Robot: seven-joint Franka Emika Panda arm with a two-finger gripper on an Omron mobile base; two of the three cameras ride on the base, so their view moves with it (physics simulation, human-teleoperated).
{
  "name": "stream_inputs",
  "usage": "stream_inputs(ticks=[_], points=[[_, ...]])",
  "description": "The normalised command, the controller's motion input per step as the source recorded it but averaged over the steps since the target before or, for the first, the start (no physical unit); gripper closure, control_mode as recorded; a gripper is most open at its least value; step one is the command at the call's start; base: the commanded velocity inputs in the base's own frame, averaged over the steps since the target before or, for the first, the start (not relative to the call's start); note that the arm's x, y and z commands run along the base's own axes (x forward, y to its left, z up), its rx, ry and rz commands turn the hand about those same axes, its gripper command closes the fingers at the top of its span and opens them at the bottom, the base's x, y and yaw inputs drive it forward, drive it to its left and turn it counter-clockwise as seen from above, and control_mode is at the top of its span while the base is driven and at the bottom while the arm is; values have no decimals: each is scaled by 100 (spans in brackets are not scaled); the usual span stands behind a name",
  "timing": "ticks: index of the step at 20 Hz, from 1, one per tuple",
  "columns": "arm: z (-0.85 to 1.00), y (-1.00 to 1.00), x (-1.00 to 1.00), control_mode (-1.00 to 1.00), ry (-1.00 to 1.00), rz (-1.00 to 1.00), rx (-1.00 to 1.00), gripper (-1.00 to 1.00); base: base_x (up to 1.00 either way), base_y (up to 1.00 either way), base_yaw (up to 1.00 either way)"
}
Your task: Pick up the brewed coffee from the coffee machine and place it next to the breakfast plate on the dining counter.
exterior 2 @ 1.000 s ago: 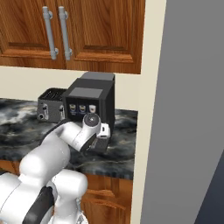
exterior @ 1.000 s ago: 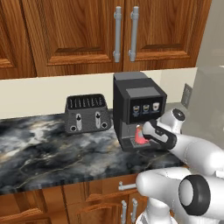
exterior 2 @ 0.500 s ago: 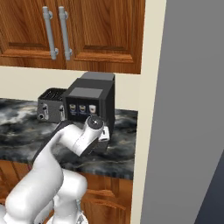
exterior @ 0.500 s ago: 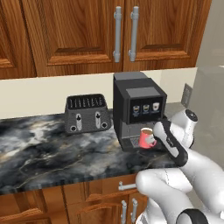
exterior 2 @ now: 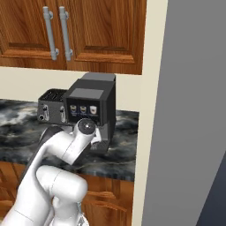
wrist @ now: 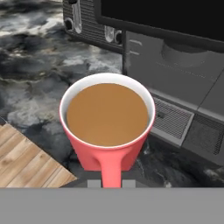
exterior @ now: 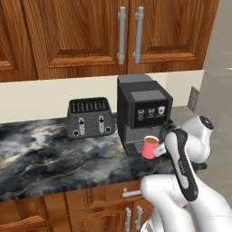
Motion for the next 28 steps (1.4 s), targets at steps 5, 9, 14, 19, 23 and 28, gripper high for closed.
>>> stream_inputs(ticks=[5,9,14,19,23,28], points=[[74,23,-28,-100,0,5,-3,100,0,0,0],[64,3,-31,-100,0,3,0,100,0,0,0],[37,6,-32,-100,0,5,-1,100,0,0,0],[26,17,-41,-100,-2,9,-5,100,0,0,0],[19,22,-58,-100,-6,13,-6,100,0,0,0],[3,5,-9,100,-1,3,-1,100,-24,22,11]])
